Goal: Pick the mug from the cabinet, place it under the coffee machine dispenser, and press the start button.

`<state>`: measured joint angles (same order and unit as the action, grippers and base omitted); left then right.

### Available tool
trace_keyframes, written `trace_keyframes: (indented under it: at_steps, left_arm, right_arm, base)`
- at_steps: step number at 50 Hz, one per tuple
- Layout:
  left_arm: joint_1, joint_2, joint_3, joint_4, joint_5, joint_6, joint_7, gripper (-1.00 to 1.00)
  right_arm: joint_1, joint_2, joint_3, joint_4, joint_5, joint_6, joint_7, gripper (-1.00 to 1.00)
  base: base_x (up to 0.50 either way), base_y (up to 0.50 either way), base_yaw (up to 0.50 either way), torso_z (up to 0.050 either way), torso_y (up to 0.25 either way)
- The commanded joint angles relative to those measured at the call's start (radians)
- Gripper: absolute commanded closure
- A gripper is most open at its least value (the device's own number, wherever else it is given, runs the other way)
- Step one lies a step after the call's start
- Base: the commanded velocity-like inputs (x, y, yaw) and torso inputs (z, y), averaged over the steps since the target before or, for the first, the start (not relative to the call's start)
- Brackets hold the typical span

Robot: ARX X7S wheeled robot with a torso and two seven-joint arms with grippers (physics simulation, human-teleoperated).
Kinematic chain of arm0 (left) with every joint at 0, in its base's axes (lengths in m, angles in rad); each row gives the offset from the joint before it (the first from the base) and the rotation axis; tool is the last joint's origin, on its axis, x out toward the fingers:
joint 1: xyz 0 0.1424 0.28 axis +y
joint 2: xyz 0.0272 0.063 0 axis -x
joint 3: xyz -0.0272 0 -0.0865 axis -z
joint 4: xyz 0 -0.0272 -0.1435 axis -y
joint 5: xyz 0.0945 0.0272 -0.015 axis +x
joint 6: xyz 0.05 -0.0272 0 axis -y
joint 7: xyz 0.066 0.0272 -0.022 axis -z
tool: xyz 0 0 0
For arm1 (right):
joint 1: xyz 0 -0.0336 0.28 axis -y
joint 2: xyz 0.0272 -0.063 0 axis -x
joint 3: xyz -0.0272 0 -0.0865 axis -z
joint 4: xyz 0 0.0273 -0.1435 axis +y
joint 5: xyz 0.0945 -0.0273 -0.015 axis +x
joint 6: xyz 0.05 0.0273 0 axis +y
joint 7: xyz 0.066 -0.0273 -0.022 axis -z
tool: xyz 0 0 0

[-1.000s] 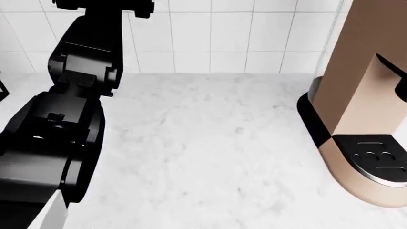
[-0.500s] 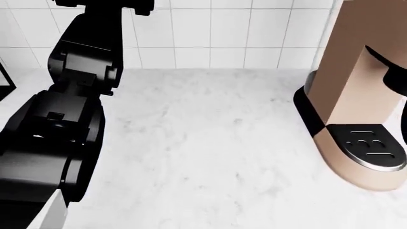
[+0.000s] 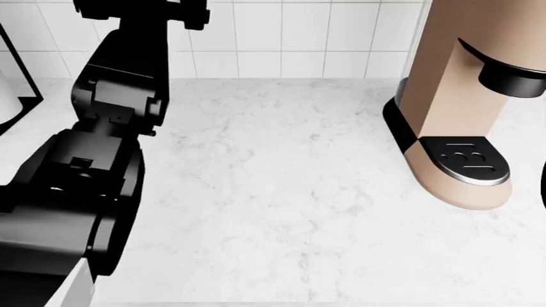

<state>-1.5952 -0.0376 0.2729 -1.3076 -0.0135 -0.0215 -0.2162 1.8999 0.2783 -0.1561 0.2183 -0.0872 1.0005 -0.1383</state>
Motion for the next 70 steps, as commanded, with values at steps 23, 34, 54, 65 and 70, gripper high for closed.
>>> trace_keyframes:
  at_steps: [23,34,54,65,70]
  left_arm:
    - [0.070,-0.001,-0.024,-0.001,0.006,0.008,-0.009,-1.00]
    - [0.077,0.001,-0.020,-0.001,0.009,0.007,-0.020,-1.00]
    - [0.094,0.005,-0.014,-0.001,0.010,0.005,-0.032,-1.00]
    - [0.104,0.009,-0.009,-0.001,0.009,0.005,-0.036,-1.00]
    - [0.107,0.011,-0.008,-0.001,0.008,0.006,-0.036,-1.00]
  right_arm:
    - [-0.560,-0.277,0.373,-0.956,-1.555,0.094,-1.432,1.00]
    - [-0.895,-0.275,0.325,-1.098,-1.485,0.284,-1.432,1.00]
    - [-1.148,-0.202,0.187,-1.226,-1.438,0.568,-1.432,1.00]
    - [-1.196,-0.278,0.424,-1.265,-1.185,0.362,-1.314,1.00]
    - [-1.438,-0.278,0.661,-1.265,-0.510,0.137,-0.740,1.00]
  base:
    - [0.00,0.00,0.00,0.000,0.000]
    - [0.00,0.00,0.00,0.000,0.000]
    - [0.00,0.00,0.00,0.000,0.000]
    - [0.00,0.00,0.00,0.000,0.000]
    - [0.00,0.00,0.00,0.000,0.000]
